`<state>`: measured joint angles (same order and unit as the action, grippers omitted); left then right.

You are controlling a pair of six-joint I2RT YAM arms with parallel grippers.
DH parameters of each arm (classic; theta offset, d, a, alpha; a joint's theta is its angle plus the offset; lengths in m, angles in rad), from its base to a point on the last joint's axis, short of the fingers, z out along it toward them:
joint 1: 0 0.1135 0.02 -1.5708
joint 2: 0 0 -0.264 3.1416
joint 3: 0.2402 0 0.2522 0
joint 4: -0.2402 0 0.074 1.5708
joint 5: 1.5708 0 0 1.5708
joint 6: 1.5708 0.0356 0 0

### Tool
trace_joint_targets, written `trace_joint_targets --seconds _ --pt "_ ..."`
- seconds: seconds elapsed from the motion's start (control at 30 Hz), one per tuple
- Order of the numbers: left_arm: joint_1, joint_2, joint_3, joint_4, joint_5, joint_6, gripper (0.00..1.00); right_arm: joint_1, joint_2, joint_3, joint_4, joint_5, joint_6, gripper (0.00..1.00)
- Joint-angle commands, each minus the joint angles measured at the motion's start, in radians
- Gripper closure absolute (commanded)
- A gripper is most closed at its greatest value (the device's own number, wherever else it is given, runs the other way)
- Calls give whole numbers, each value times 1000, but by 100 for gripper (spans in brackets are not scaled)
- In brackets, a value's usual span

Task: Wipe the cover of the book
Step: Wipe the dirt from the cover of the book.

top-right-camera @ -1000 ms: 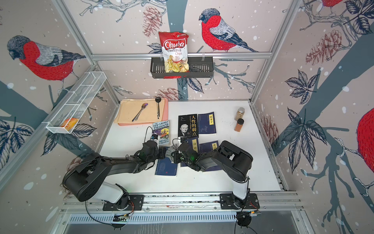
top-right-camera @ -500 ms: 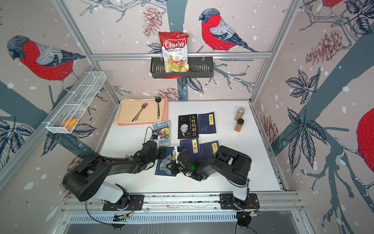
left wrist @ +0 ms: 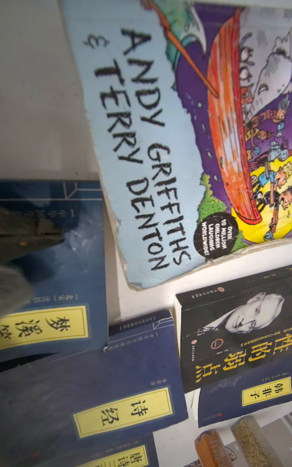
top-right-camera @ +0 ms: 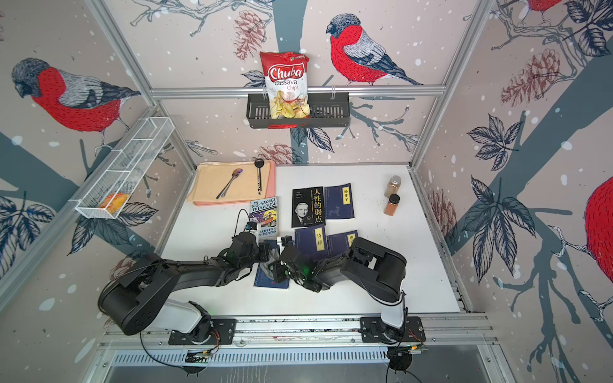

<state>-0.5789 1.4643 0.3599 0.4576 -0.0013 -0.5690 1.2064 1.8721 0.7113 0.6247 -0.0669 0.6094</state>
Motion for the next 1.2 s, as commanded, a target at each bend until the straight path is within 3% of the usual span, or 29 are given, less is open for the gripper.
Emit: trace_joint_targets --seconds 0.0,0.13,0.4,0.9,1.17 --pt "1 25 -6 -211 -3 0 100 54 13 -48 -196 -44 73 92" --pt "1 21 -8 -211 -1 -3 100 22 60 -34 -170 -51 73 93" --pt "1 -14 -37 -206 10 -22 100 -188 114 53 -186 -15 -42 94" --pt "-25 -82 -82 -243 24 -61 100 -239 108 71 -246 1 -123 94" --pt "-105 -145 -75 -349 -51 -106 87 -250 102 73 -250 6 -145 94"
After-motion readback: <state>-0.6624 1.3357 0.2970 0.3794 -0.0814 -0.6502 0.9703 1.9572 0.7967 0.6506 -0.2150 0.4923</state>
